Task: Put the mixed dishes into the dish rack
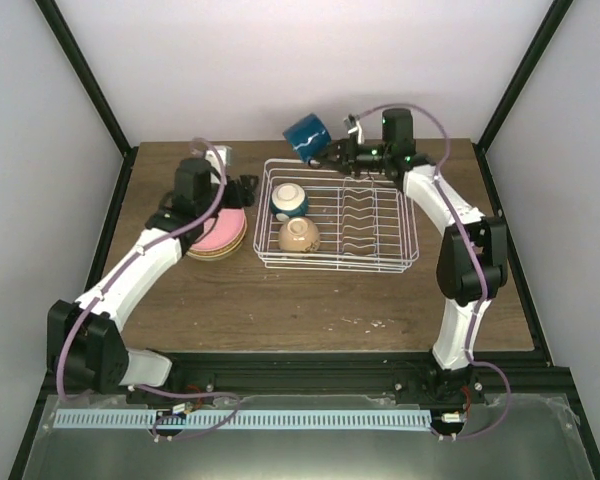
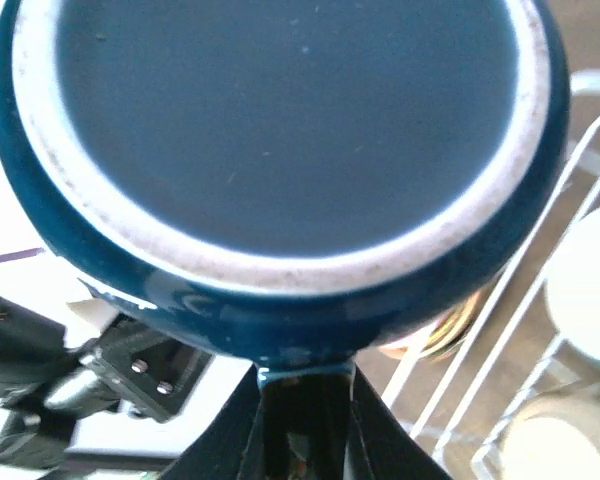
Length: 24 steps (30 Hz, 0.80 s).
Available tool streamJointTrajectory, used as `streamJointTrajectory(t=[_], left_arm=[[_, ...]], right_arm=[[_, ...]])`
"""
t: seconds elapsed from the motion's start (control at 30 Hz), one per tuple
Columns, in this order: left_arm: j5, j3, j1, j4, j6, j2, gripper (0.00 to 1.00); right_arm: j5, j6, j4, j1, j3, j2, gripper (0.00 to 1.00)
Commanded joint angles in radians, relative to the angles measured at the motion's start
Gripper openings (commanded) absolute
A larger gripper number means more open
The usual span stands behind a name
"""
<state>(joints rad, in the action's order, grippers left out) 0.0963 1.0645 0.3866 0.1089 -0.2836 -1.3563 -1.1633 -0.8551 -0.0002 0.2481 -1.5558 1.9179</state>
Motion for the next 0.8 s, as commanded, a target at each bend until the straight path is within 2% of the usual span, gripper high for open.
streamJointTrajectory(t=[0.0, 0.2, 0.4, 0.6, 0.77], left_arm=[[-0.039, 0.128, -0.117, 0.236, 0.012, -0.029, 0.82], [-0.087, 0.256, -0.228, 0.389, 0.067, -0.085, 0.83], [-0.160, 0.310, -0.239, 0.460, 0.092, -0.116, 0.83], [-0.196, 0.342, -0.246, 0.523, 0.090, -0.163, 0.83], [-0.199, 0.340, -0.250, 0.523, 0.087, -0.178, 0.83]], right_arm=[[0.318, 0.462, -0.560, -0.002, -0.223, -0.076, 0.01], [0.525, 0.510, -0.661, 0.020, -0.222, -0.086, 0.01], [0.777, 0.571, -0.743, 0.096, -0.202, -0.076, 0.01], [1.032, 0.603, -0.727, 0.150, -0.160, -0.074, 0.01], [1.166, 0.638, -0.706, 0.185, -0.141, -0.037, 0.01]])
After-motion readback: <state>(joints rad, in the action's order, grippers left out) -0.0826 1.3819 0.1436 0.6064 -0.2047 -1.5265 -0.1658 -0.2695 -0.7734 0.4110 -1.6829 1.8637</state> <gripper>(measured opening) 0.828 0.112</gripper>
